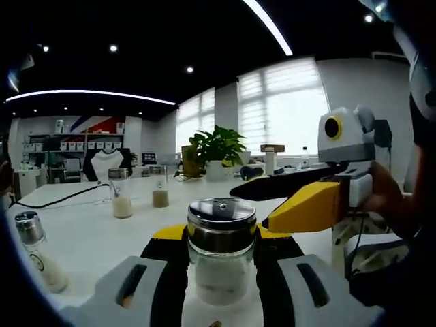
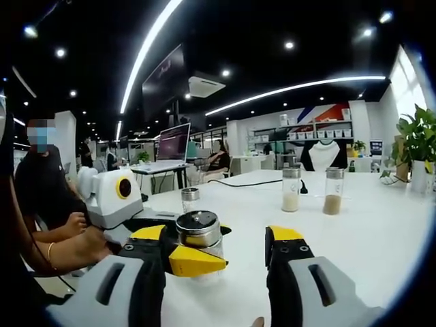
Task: Rotate the seasoning bottle until the label or dispensing opening points toward the visible target arrow and the bottle remains upright within the marked orientation range
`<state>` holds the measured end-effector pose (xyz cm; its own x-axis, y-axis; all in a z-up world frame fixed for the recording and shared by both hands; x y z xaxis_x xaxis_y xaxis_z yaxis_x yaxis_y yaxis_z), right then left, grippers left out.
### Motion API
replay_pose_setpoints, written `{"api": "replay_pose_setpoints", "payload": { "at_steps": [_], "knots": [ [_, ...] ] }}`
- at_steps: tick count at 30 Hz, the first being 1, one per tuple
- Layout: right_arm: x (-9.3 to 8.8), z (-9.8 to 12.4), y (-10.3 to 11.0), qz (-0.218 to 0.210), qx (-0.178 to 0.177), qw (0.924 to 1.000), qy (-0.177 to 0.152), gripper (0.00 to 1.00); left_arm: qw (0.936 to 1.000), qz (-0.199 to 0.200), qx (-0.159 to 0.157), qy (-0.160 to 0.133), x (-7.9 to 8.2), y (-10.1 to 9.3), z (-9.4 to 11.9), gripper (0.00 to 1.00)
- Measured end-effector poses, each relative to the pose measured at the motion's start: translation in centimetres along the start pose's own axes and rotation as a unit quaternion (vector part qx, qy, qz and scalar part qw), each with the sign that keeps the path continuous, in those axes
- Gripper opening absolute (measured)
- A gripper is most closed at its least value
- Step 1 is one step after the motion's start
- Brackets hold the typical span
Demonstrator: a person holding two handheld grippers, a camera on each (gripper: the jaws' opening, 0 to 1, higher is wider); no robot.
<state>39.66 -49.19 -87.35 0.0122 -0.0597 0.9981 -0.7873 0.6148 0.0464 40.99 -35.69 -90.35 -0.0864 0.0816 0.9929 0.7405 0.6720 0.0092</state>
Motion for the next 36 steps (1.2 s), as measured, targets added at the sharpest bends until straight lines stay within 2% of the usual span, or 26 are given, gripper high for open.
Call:
{"api": "replay_pose_setpoints", "payload": {
  "at_steps": [7,14,23,28,30,36],
  "knots": [
    [-0.4,-0.3,0.3,0.001,0.008,0.9999,0.006,0.55,0.9996,-0.007,-0.025,0.008,-0.1,-0.5,0.0,0.38],
    [-0.3,-0.2,0.3,0.009,0.019,0.9997,0.011,0.52,0.9993,-0.014,-0.033,0.013,0.0,-0.5,0.1,0.38],
    [0.0,-0.2,0.3,0.009,0.029,0.9995,0.000,0.42,0.9983,-0.011,-0.056,0.010,0.1,-1.0,0.1,0.38],
    [-0.1,-0.4,0.5,0.008,0.037,0.9993,0.003,0.41,0.9977,-0.017,-0.064,0.012,0.2,-1.2,0.0,0.38],
    [-0.1,-0.4,0.4,0.006,0.039,0.9992,0.003,0.40,0.9979,-0.029,-0.057,0.011,0.3,-1.3,0.0,0.38],
    [-0.1,-0.5,0.6,0.010,0.048,0.9988,0.004,0.34,0.9969,-0.026,-0.073,0.014,0.2,-1.5,0.0,0.38]
  ]
}}
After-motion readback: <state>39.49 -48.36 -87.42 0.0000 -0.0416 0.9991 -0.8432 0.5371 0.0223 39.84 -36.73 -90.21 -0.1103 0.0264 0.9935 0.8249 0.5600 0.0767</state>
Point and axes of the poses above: the point that each gripper's makers call its tool centre point, and the gripper's own axes: z roughly backward along the fingers, y roughly to its left, x roughly out of its top, the point moved 9 cm from there along z, roughly backward along the fingers, and after that the axes turned 7 degrees about -y, right-handed, at the moved point
